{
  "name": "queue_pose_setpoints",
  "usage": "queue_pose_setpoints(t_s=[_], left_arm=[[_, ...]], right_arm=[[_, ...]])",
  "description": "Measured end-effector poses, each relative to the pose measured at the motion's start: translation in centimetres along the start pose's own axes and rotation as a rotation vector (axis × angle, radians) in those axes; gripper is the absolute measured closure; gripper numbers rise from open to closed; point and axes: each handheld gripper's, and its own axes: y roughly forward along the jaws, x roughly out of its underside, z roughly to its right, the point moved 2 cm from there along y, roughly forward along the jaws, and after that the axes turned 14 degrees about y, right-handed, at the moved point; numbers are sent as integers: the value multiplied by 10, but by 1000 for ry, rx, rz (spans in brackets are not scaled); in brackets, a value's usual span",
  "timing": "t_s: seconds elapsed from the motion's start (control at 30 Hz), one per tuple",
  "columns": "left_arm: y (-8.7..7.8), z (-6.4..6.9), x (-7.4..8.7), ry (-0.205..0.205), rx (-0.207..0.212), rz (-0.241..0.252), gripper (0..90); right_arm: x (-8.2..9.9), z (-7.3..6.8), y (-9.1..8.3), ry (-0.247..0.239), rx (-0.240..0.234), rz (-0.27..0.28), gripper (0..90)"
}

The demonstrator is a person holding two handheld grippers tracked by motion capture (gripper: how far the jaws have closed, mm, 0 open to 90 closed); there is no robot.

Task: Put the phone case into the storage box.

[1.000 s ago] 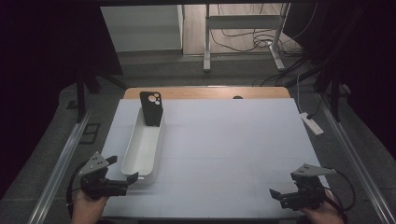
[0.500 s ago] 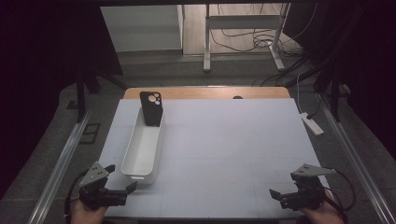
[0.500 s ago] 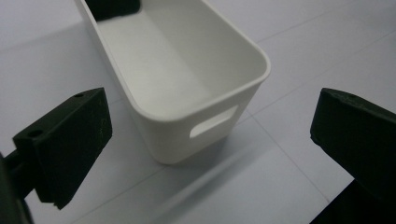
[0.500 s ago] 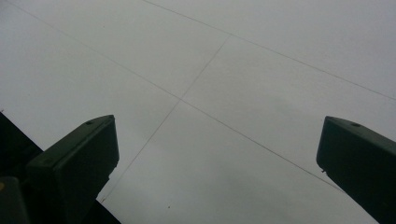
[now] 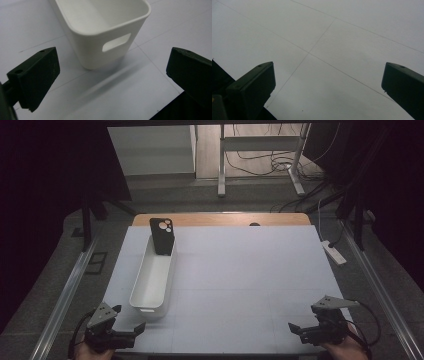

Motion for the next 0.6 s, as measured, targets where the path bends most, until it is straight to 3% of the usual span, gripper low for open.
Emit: queue_pose_setpoints(t_s=[0.6], left_arm=[[3, 3, 8, -17, -27, -50, 2]], right_arm=[[0, 0, 1, -6, 4, -5, 0]])
